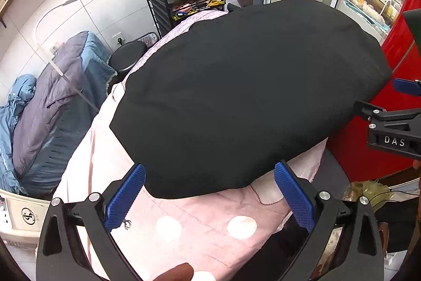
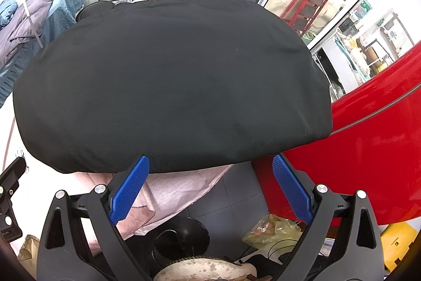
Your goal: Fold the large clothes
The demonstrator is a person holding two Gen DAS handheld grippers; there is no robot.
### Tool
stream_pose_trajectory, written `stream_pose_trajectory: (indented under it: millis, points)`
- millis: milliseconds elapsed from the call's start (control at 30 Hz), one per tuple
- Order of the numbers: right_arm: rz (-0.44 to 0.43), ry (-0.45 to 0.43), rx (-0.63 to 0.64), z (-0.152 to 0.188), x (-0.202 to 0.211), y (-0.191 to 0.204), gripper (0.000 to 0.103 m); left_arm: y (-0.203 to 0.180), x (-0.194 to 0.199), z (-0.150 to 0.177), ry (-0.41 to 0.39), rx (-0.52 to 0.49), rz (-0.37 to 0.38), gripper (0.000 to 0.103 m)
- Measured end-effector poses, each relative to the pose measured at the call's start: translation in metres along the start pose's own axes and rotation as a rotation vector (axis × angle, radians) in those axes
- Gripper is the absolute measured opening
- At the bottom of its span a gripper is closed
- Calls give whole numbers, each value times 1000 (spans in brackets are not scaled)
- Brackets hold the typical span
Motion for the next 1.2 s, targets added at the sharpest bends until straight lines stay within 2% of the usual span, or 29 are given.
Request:
stream_pose_trajectory:
  millis: [767,1200]
  points:
    - [-2,4,6,4,-4,-1,94,0,-4,3,23,1,4,97]
    - [-27,-4,30,1,1,15,94,0,-6,3,26,1,1,97]
Point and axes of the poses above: each gripper's, at about its wrist camera, not at the fingertips, and x roughly against the way its jaws point, y to its left, z to its underside, the point moved 10 cm from there along -x, roughly the way its jaws point, and after that the axes turned 15 degrees about -x, right-handed, at the moved point
